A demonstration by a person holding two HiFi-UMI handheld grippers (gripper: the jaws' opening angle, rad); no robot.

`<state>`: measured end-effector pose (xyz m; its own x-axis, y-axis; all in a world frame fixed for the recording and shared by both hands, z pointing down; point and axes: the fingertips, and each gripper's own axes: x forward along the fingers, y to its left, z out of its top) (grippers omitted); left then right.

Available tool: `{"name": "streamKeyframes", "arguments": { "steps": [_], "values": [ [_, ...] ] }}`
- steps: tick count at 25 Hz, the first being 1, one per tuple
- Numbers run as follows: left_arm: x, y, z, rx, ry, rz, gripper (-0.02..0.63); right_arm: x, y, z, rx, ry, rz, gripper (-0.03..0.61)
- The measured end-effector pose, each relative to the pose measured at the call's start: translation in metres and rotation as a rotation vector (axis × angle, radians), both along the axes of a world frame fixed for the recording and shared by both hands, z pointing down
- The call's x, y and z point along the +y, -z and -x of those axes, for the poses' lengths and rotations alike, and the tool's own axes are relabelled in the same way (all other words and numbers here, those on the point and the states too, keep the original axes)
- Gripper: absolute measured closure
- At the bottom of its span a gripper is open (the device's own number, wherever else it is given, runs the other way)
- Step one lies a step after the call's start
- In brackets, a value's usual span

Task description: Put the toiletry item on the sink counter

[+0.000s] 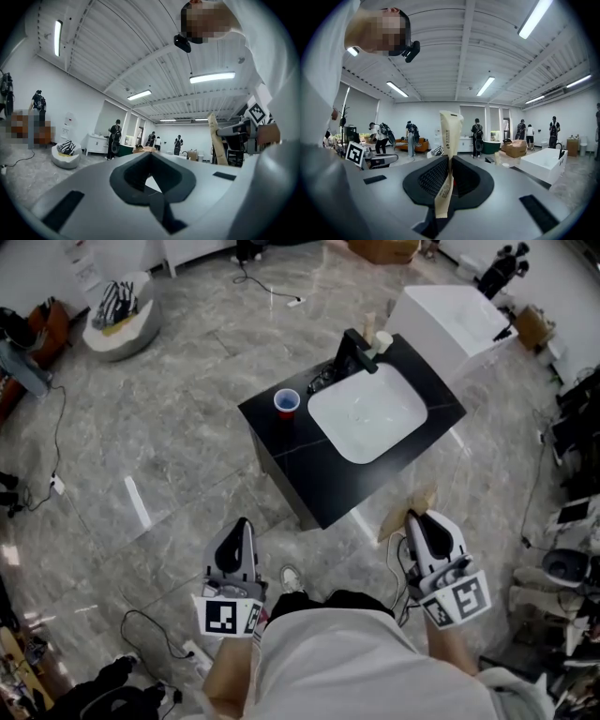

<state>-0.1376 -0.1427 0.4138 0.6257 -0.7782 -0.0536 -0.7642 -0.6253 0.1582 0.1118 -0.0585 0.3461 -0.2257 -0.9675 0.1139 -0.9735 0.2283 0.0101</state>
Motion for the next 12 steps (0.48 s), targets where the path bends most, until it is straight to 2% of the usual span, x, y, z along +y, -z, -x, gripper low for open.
{"name": "streamKeyframes", "arguments": {
  "steps": [5, 12],
  "values": [
    [-0.003, 0.005, -0.003, 0.011, 0.0, -0.009, 0.611, -0.002, 0.004, -0.009, 0.022, -0.022, 0.004, 0.525],
    [0.005, 0.013, -0.005, -0.004, 0.053, -0.017, 0.611, -0.014, 0.012, -0.019, 0.015, 0.026, -0.018, 0.525]
  ]
}}
